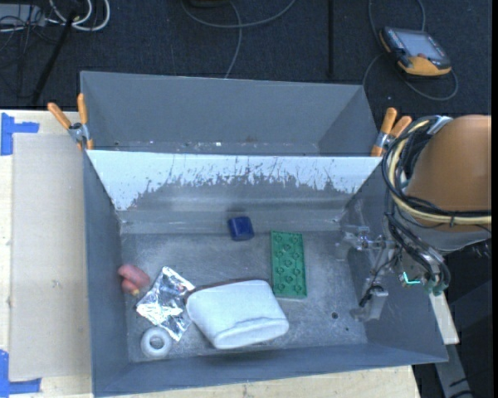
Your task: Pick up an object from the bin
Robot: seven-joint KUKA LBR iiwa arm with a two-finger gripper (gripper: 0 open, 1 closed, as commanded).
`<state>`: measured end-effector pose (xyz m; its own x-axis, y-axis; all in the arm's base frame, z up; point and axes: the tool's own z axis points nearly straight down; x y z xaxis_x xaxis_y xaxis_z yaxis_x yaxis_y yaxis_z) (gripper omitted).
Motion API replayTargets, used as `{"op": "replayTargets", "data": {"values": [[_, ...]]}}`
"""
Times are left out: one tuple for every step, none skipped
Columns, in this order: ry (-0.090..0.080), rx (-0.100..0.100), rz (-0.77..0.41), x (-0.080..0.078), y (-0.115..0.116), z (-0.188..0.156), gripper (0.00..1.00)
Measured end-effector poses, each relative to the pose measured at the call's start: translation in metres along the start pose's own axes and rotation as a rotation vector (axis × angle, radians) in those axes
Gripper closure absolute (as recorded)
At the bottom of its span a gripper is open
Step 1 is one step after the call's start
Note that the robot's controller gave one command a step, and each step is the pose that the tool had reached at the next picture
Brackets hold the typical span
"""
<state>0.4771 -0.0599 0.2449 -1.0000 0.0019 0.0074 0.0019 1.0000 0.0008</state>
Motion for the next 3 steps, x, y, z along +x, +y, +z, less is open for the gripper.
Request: {"op": "replayTargets", "data": {"values": [[-0.001,-0.001,-0.239,-0.025,0.067,0.104,0.0],[-0.009,0.002,-0.418,-0.105,0.015,0.174,0.0],[-0.013,0.001,-0.418,-0.108,0.016,0.169,1.0]]}}
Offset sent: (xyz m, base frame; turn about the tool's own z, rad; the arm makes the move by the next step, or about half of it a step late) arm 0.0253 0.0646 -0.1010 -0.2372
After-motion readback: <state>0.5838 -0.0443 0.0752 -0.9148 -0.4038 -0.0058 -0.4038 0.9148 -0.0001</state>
